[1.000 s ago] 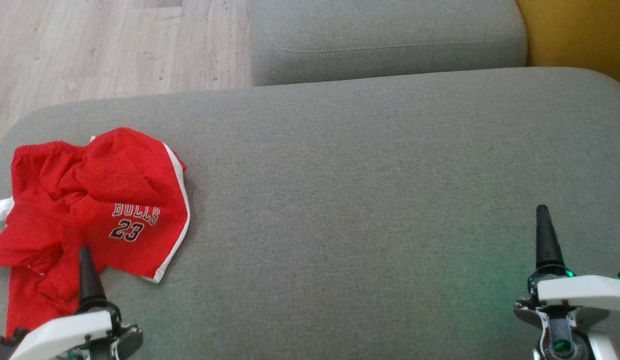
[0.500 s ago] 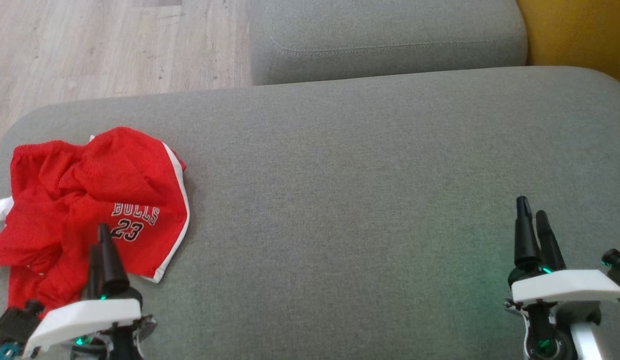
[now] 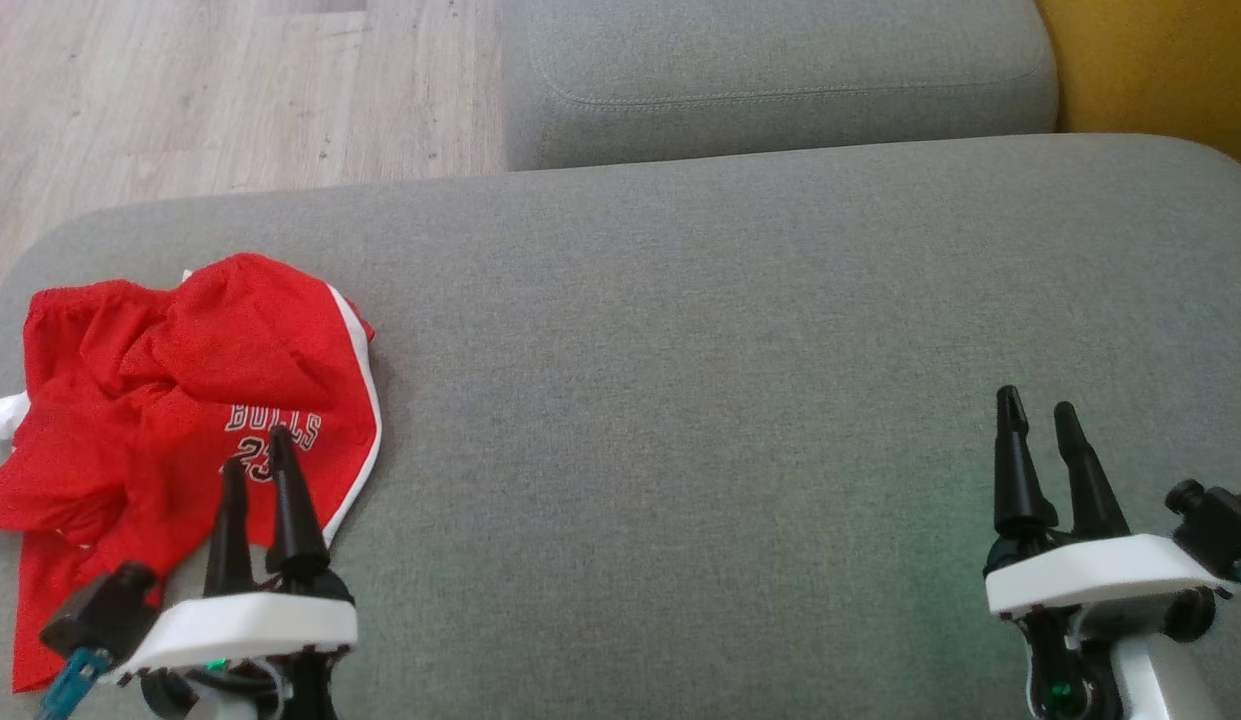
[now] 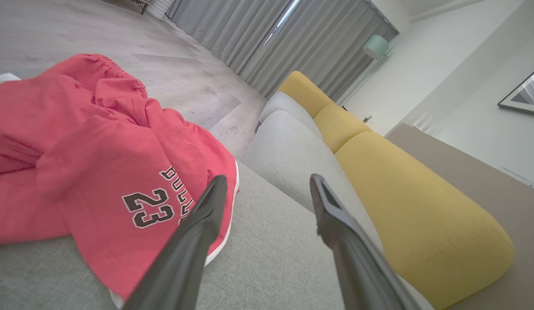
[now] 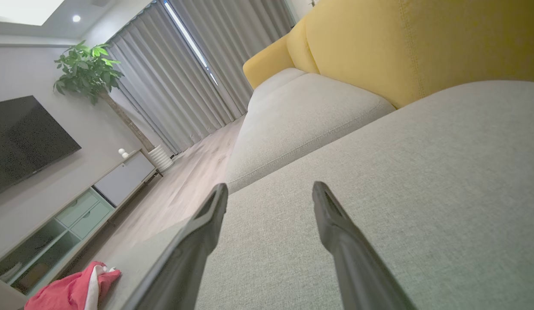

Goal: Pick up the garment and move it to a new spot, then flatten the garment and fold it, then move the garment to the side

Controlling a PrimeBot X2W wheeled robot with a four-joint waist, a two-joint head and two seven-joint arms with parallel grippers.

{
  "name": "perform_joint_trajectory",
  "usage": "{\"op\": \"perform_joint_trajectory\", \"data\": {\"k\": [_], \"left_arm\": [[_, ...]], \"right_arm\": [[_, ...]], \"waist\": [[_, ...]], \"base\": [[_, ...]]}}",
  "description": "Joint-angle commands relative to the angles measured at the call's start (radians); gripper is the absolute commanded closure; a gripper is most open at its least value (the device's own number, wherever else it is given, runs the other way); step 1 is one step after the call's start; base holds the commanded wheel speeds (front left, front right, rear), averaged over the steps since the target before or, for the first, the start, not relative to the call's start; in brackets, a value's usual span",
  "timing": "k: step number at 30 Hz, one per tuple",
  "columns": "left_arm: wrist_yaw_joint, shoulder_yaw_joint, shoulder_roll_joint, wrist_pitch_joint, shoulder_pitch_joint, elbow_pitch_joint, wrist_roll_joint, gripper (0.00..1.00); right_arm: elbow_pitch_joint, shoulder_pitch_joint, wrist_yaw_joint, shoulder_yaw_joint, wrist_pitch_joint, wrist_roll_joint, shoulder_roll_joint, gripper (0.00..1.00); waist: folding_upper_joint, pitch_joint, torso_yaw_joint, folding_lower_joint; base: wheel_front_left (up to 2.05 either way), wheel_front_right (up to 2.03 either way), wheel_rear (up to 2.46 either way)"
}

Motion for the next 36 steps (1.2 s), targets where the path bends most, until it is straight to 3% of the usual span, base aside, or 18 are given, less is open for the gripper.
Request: {"op": "perform_joint_trajectory", "data": {"k": [1,29,36], "left_arm": [[0.007,0.004,0.006,-0.015,-0.025,-0.047,0.049,0.00],[0.019,-0.073,0.009,-0.095,-0.025,-0.081,0.436,0.00],[0.043,-0.111,0.017,-0.116,-0.025,-0.079,0.549,0.00]], "right_arm": [[-0.046,-0.058,0.005,0.022,-0.017,-0.048,-0.008,0.00],[-0.092,-0.062,0.006,0.075,-0.096,-0.441,-0.009,0.00],[-0.103,-0.063,0.007,0.088,-0.117,-0.531,-0.010,0.00]], "waist": [[-0.0001,0.001,0.000,0.0000],[-0.0001,0.008,-0.001,-0.0001],[-0.0001,0.008,-0.002,-0.0001]], "base": [[0.00,0.00,0.00],[0.00,0.00,0.00],[0.00,0.00,0.00]]}}
